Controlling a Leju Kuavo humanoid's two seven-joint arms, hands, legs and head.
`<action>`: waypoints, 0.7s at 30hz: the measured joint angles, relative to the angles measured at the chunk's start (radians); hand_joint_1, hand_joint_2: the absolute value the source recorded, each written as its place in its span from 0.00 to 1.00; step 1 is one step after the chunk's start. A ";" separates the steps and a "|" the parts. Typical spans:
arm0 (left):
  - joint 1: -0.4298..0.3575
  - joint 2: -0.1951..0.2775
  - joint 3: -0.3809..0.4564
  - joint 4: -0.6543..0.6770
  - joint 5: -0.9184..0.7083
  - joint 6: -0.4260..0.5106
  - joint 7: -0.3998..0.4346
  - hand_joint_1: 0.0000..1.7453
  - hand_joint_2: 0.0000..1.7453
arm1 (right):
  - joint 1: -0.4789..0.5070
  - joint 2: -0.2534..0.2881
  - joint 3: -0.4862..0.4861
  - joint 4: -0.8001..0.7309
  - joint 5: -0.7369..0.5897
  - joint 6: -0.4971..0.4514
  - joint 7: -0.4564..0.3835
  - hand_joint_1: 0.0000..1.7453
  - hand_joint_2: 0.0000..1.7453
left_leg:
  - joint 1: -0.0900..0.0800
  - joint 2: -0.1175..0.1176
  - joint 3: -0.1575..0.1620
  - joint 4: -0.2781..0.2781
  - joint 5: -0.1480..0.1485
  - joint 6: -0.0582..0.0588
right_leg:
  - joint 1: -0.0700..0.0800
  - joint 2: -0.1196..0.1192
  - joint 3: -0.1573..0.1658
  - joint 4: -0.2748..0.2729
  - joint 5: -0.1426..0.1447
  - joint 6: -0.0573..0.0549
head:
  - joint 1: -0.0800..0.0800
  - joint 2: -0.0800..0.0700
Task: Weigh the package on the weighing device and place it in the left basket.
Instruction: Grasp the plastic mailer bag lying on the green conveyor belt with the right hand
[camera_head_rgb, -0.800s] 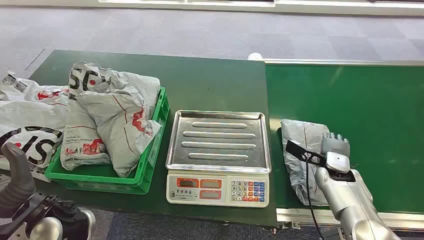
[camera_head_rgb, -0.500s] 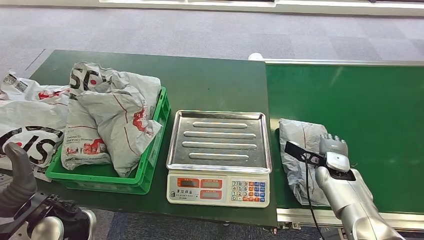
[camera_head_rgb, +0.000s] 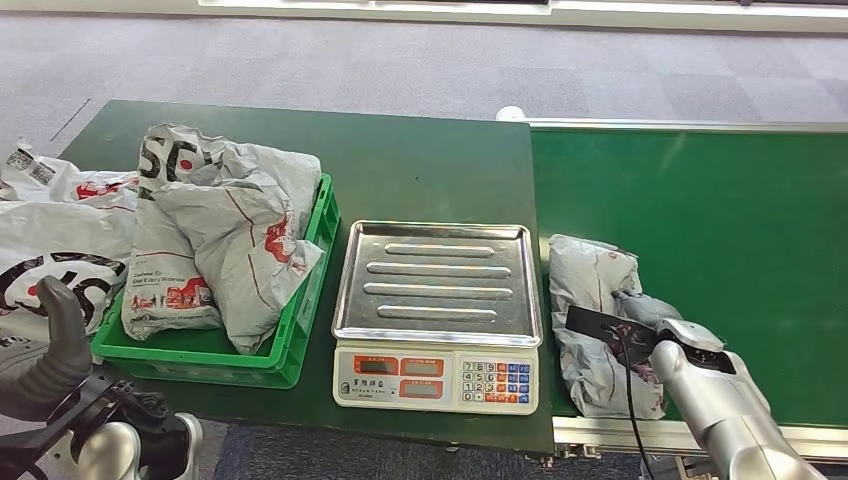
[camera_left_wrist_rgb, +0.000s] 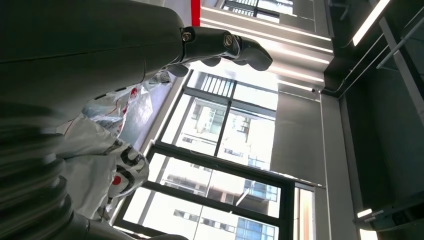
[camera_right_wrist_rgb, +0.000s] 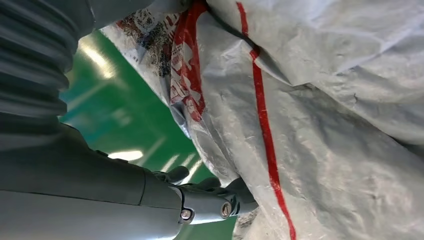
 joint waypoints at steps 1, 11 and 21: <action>-0.007 0.001 -0.001 0.005 0.003 -0.002 0.000 0.00 1.00 | 0.007 -0.010 0.020 -0.017 -0.030 0.019 -0.011 0.00 1.00 | 0.000 0.000 0.000 0.000 0.000 0.000 | 0.000 0.000 0.000 0.000 0.000 0.000 | 0.000 0.000; -0.049 0.004 -0.011 0.036 0.018 -0.010 0.000 0.00 1.00 | 0.074 -0.069 0.165 -0.147 -0.167 0.034 -0.010 1.00 1.00 | 0.000 0.000 0.001 0.000 0.000 0.000 | 0.001 0.001 0.001 0.000 0.000 0.000 | 0.000 0.000; -0.055 0.004 -0.012 0.038 0.019 -0.010 0.000 0.00 1.00 | 0.118 -0.105 0.215 -0.261 -0.210 0.007 0.024 1.00 1.00 | 0.000 0.001 0.001 0.000 -0.001 0.000 | 0.000 0.001 0.001 0.000 0.000 0.000 | 0.000 0.000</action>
